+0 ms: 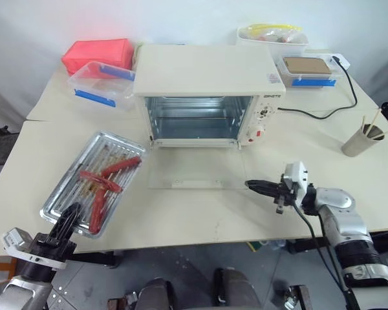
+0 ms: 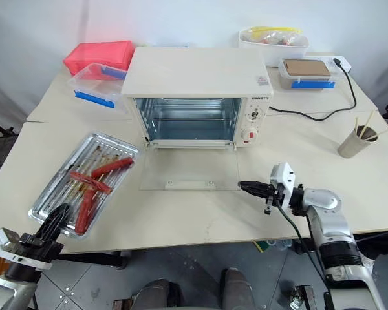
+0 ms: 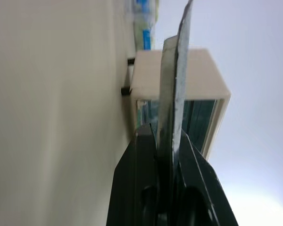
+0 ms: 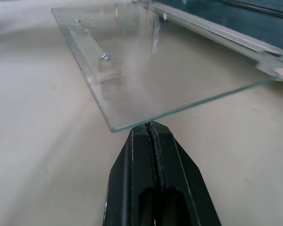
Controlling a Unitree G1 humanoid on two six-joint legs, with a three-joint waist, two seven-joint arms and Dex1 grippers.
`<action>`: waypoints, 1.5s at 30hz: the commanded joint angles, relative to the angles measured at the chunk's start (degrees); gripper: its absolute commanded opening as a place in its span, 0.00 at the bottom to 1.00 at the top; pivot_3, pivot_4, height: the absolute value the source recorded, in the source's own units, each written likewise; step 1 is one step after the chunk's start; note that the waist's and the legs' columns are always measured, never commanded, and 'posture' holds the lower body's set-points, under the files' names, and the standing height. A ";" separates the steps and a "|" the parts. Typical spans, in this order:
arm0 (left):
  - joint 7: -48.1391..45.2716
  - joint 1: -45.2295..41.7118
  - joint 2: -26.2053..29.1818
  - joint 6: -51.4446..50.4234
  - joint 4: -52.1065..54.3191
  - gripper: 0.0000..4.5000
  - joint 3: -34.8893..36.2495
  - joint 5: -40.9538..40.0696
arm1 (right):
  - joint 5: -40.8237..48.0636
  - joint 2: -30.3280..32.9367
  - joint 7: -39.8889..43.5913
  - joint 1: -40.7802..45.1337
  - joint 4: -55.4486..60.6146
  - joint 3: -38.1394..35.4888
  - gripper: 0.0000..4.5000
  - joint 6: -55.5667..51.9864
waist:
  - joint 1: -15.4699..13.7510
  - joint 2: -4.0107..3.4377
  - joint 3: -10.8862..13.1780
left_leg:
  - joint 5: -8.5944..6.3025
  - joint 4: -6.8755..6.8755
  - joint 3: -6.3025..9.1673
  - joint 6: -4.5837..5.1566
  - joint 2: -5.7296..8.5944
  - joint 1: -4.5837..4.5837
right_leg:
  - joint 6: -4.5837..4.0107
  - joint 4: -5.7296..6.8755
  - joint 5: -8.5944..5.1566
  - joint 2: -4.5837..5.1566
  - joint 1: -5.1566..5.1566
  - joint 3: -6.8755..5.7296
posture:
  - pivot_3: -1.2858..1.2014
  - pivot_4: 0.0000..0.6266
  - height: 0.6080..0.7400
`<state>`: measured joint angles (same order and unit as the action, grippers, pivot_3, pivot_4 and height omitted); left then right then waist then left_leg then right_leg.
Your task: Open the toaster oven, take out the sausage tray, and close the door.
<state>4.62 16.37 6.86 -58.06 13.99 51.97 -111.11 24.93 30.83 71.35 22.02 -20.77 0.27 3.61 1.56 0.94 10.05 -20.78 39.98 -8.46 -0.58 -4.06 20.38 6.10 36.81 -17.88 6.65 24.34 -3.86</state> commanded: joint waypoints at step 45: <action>-2.13 -42.94 25.72 -26.22 -41.66 0.00 -45.43 3.39 | 12.84 10.89 -0.75 -46.90 49.47 -31.67 0.99 -8.32 | -4.31 -0.48 -0.19 | -0.14 0.01 0.25 0.21 0.36 -0.26 | 0.24 -0.83 0.20 0.11 -0.93 -0.12 | 0.52 0.24 1.00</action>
<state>3.27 -23.86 33.82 -83.02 -24.33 9.38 -110.06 37.44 42.25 71.12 -23.64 26.28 -28.84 -5.78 -2.75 0.46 9.85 -20.91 40.00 -8.25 -0.37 -3.69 20.15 6.34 35.96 -17.68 6.75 23.41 -4.01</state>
